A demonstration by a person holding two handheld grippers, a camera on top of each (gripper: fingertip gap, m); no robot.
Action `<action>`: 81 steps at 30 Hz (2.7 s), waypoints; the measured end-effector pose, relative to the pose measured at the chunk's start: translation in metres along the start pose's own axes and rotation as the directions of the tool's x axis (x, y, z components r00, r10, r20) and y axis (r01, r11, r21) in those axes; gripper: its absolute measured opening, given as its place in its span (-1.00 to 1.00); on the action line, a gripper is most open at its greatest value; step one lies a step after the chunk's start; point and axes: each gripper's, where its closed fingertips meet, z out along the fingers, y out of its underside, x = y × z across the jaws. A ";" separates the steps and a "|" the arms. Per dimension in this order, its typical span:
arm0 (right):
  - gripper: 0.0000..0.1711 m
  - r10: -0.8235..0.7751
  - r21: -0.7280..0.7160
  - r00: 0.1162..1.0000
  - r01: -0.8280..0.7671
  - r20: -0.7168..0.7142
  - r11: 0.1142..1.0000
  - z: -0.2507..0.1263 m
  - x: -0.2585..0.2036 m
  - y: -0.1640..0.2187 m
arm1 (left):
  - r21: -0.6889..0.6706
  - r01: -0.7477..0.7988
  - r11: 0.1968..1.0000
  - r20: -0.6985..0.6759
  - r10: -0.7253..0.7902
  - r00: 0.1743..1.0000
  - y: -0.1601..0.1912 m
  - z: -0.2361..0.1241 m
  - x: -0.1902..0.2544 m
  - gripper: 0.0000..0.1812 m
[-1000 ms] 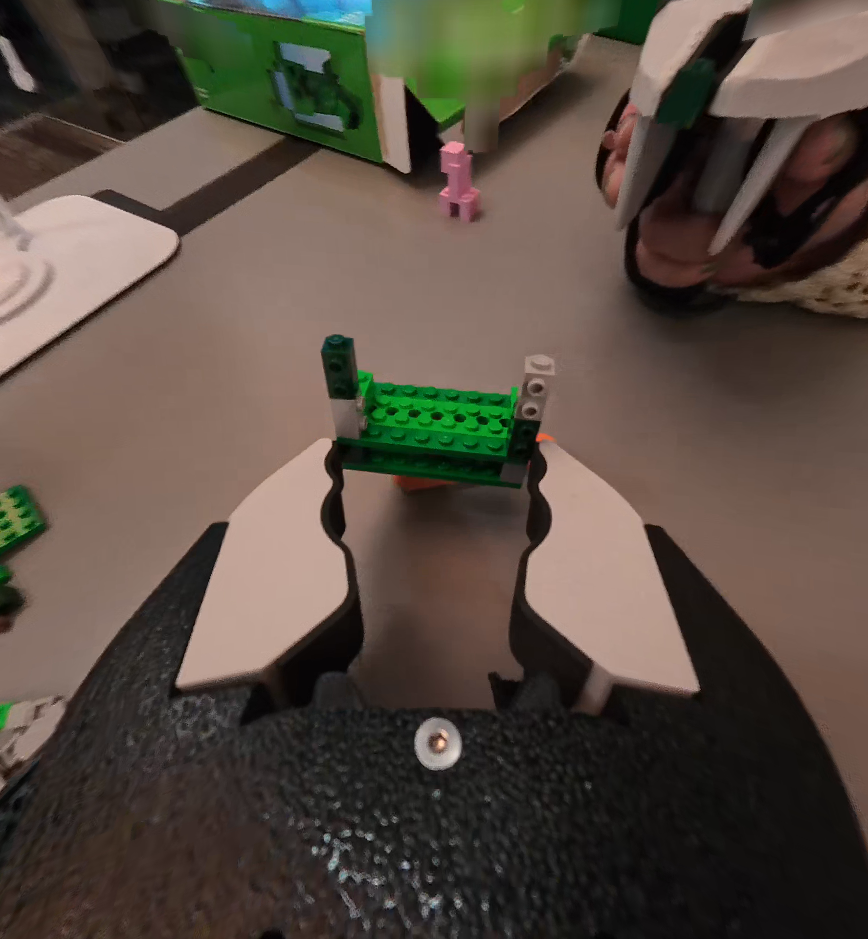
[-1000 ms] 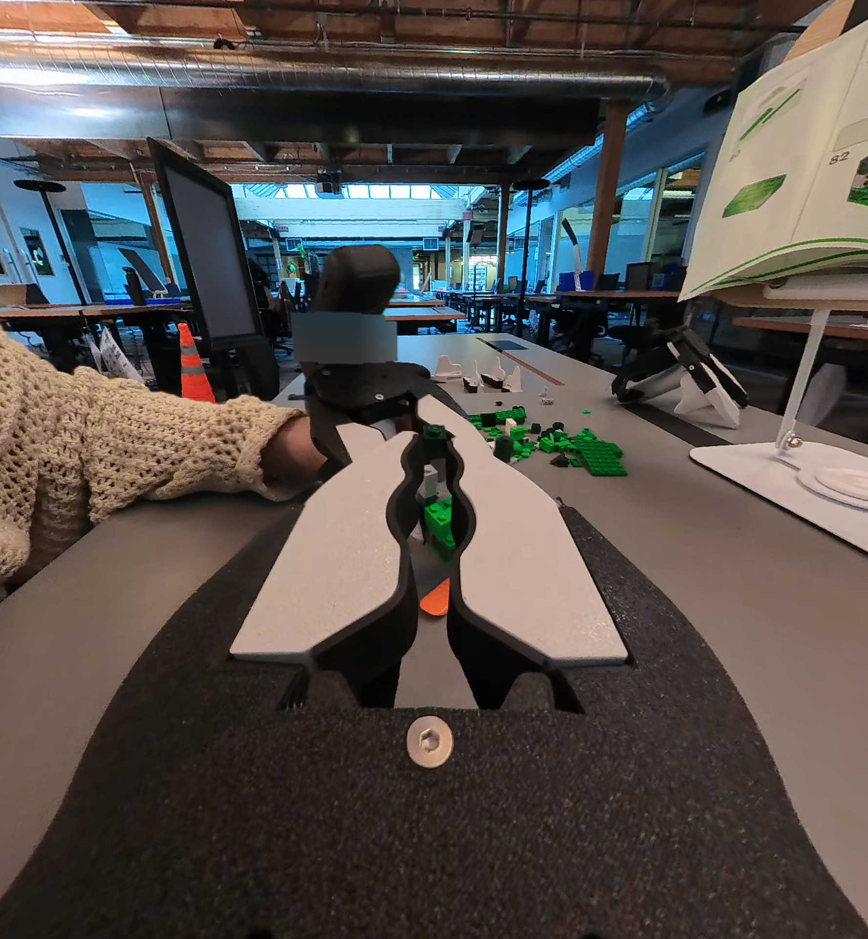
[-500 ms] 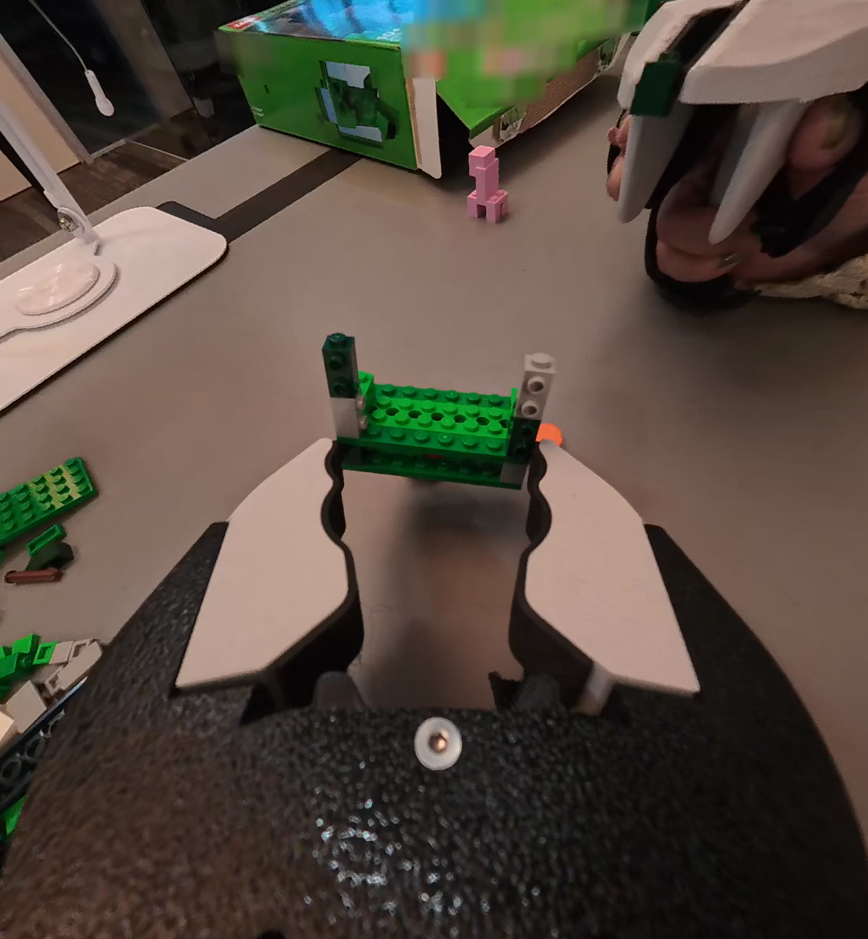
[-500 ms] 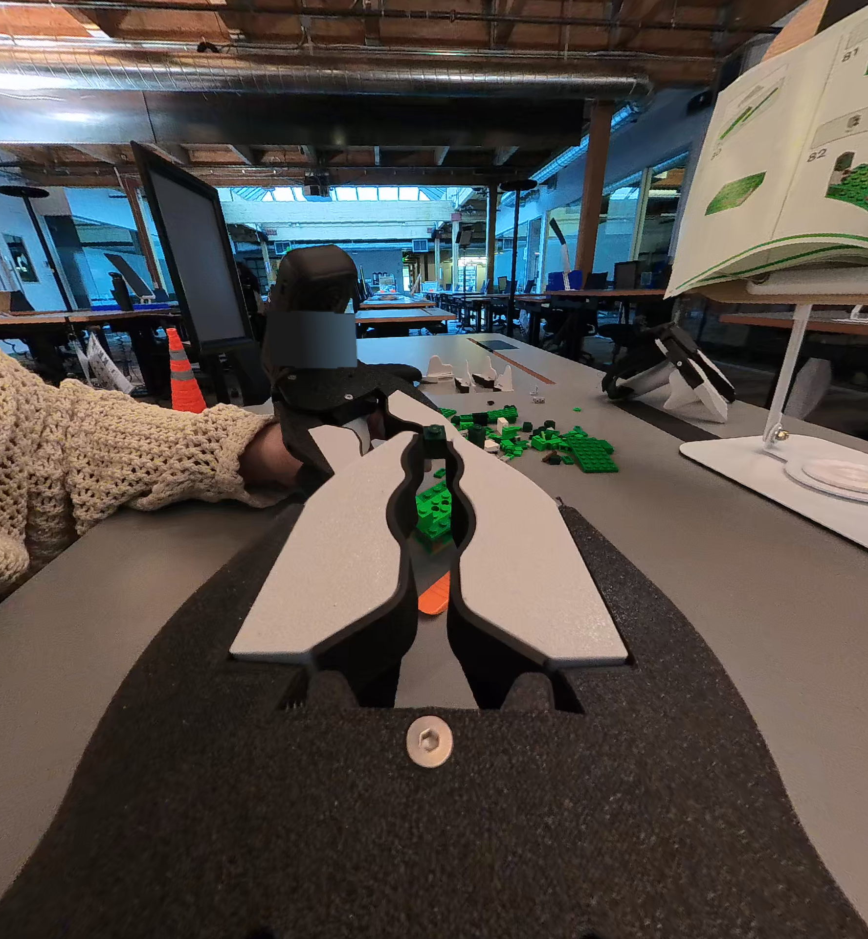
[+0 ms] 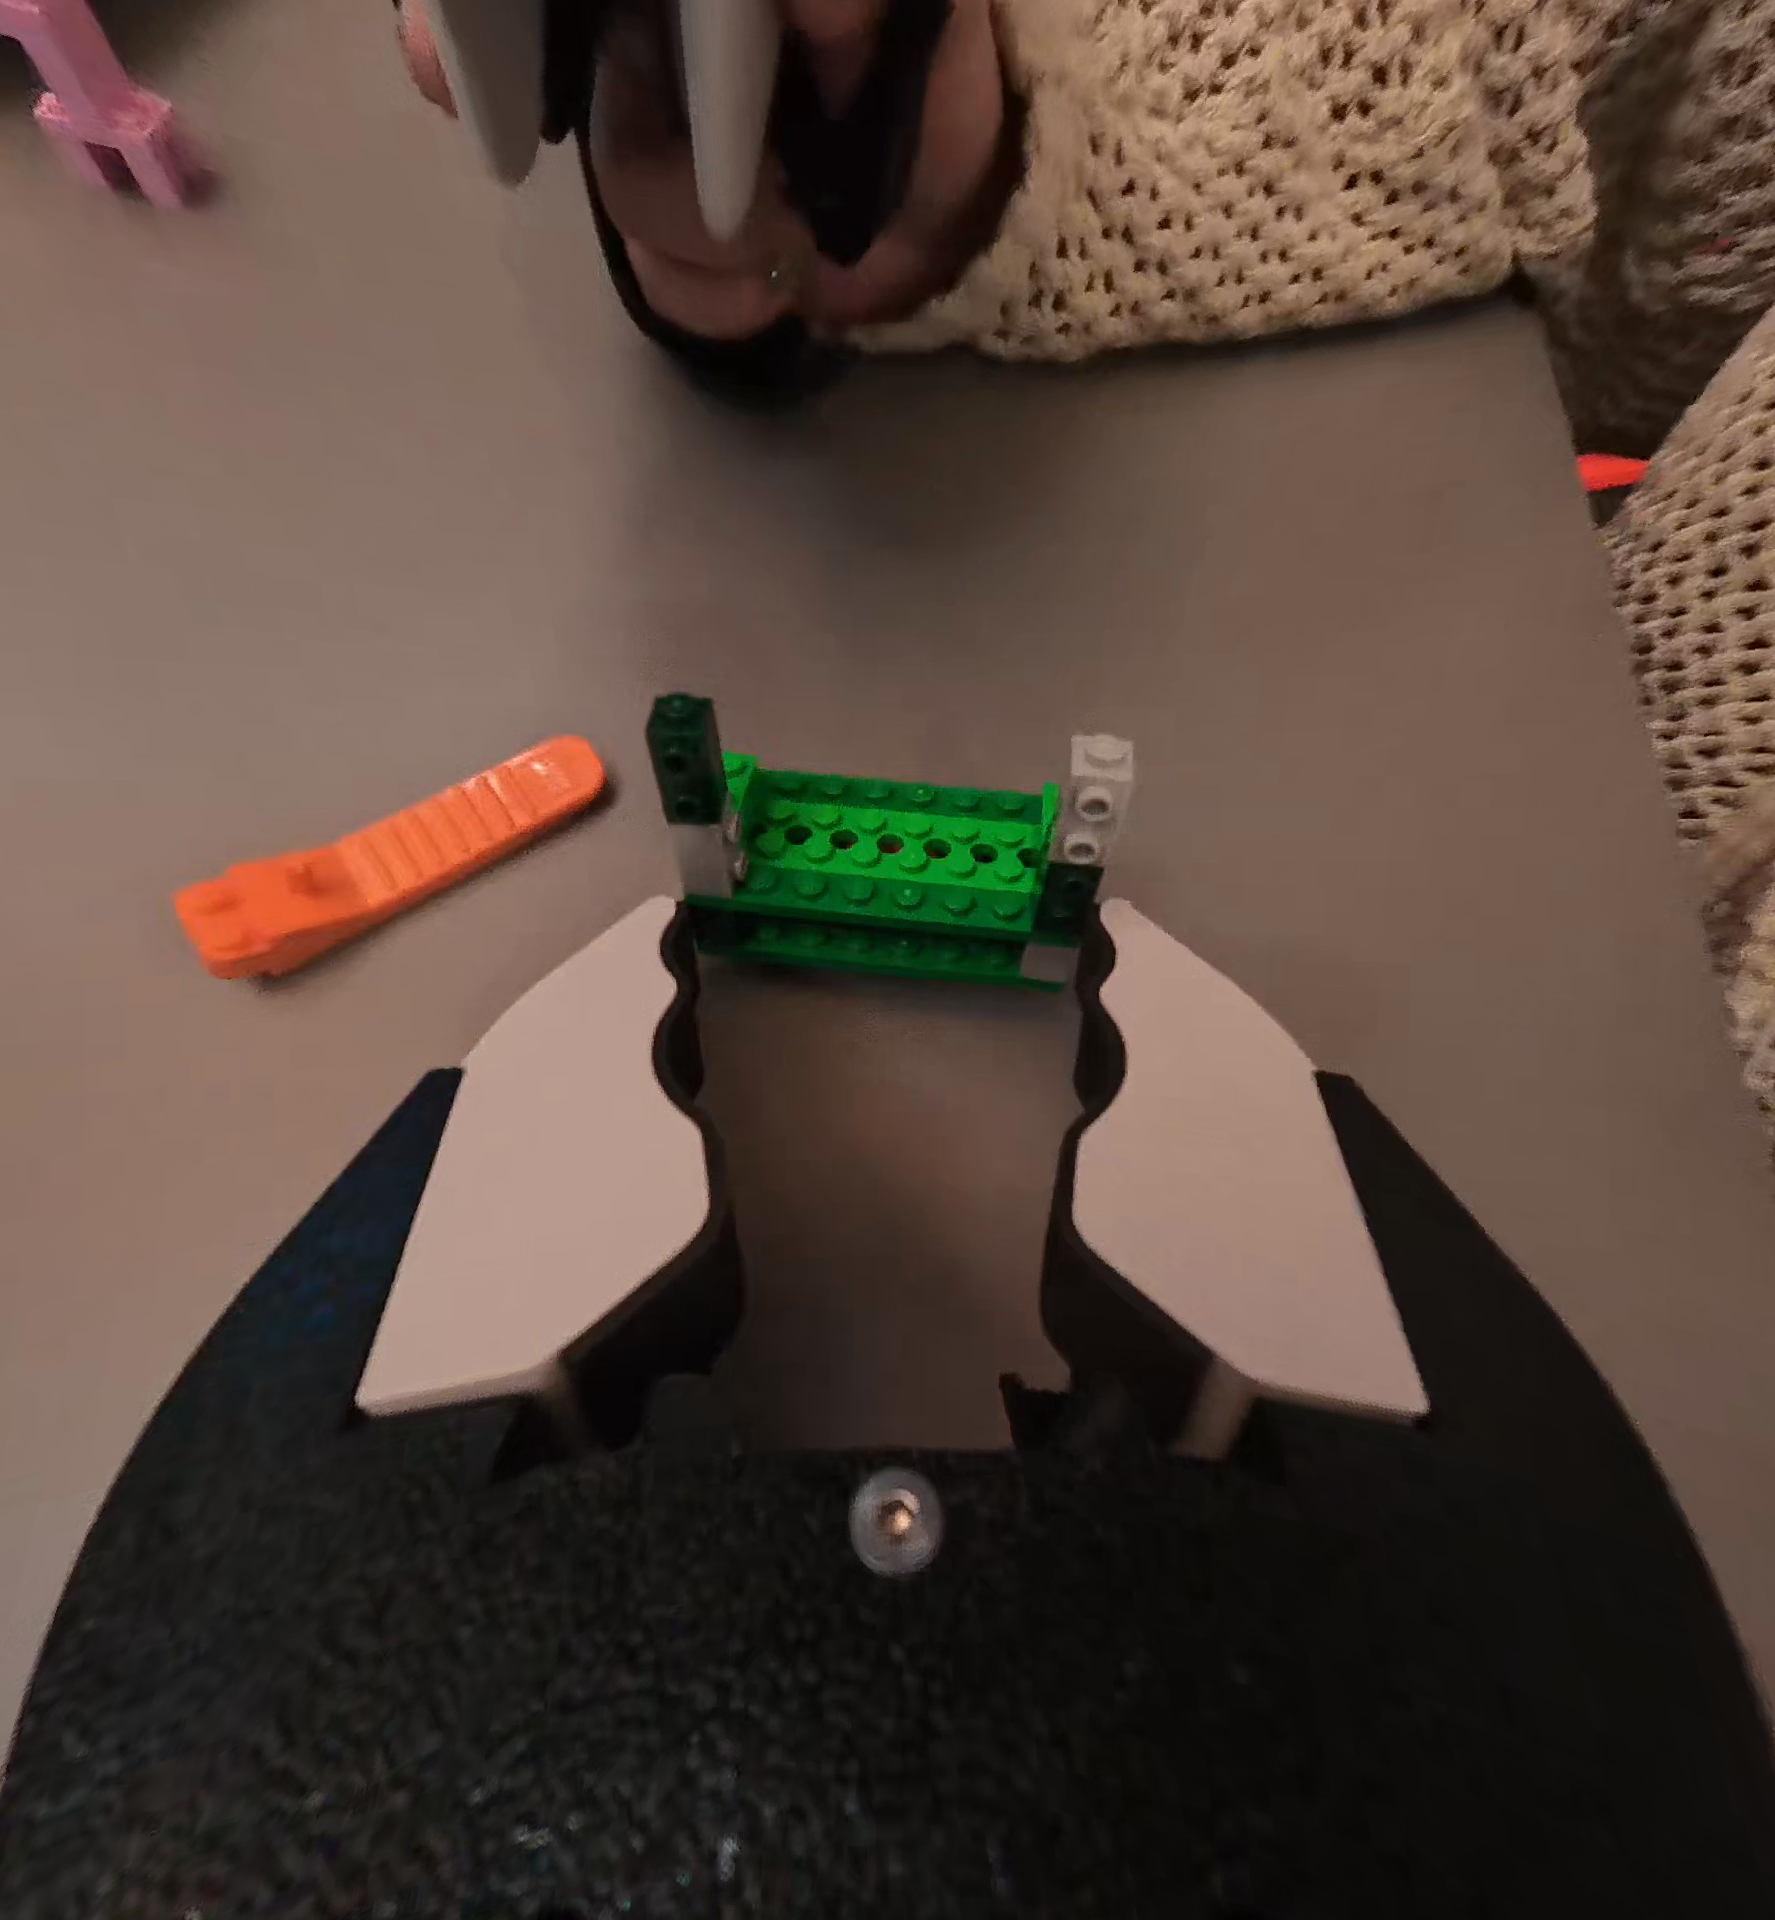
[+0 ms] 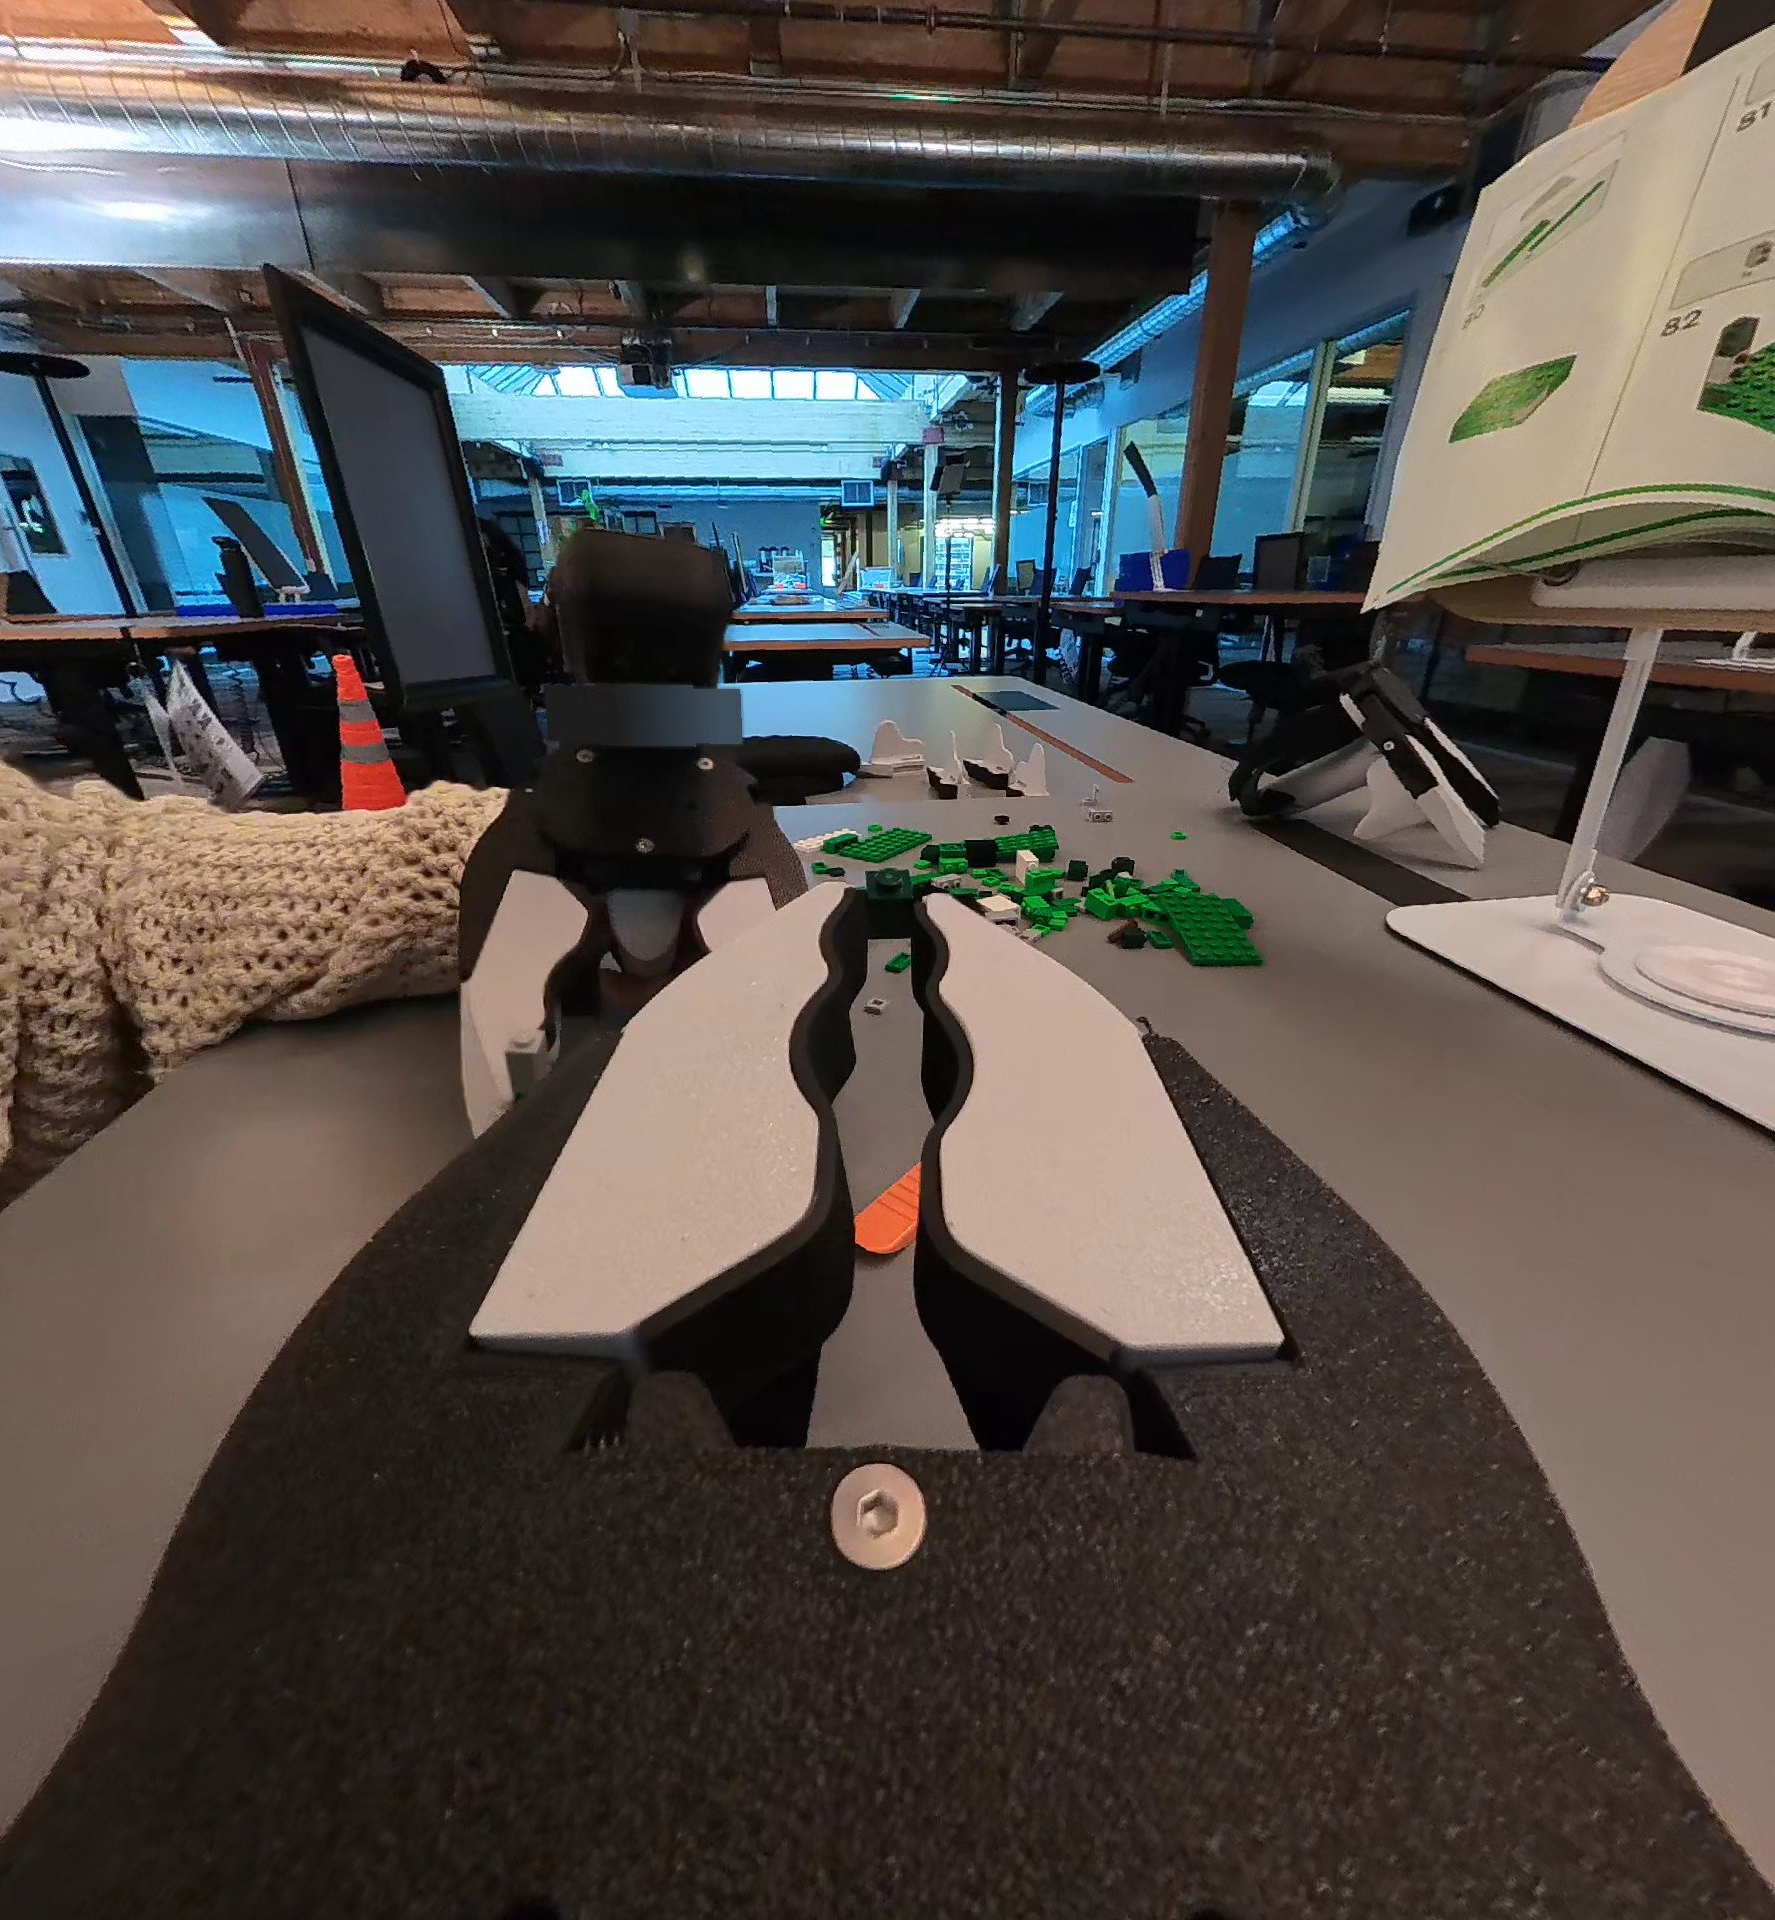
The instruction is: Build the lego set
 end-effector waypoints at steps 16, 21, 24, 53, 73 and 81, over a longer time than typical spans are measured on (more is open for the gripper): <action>-0.91 -0.040 -0.023 0.999 0.040 -0.005 0.999 0.000 -0.005 0.003 | -0.031 0.154 0.988 0.686 -0.091 0.721 0.001 -0.003 -0.013 0.23; -0.91 -0.044 -0.027 0.999 0.044 -0.005 0.999 -0.001 -0.005 0.003 | -0.032 0.194 0.980 0.720 -0.112 0.685 0.007 -0.011 -0.019 0.16; -0.91 -0.040 -0.027 0.999 0.040 -0.004 0.999 -0.001 -0.005 0.003 | -0.025 0.224 0.974 0.735 -0.134 0.665 0.015 -0.021 -0.020 0.14; -0.92 -0.034 -0.031 0.999 0.034 0.003 0.999 -0.001 -0.005 0.004 | 0.056 0.295 0.954 0.873 -0.190 0.449 0.041 -0.094 -0.068 -0.32; -0.91 -0.023 -0.658 0.974 0.169 0.225 0.734 -0.030 -0.011 0.090 | 0.110 0.143 0.984 0.690 -0.179 0.702 0.013 -0.053 -0.033 -0.10; -0.91 0.005 -0.723 0.958 0.213 0.287 0.657 -0.055 -0.007 0.103 | 0.118 0.168 0.979 0.674 -0.203 0.711 0.016 -0.049 -0.034 -0.10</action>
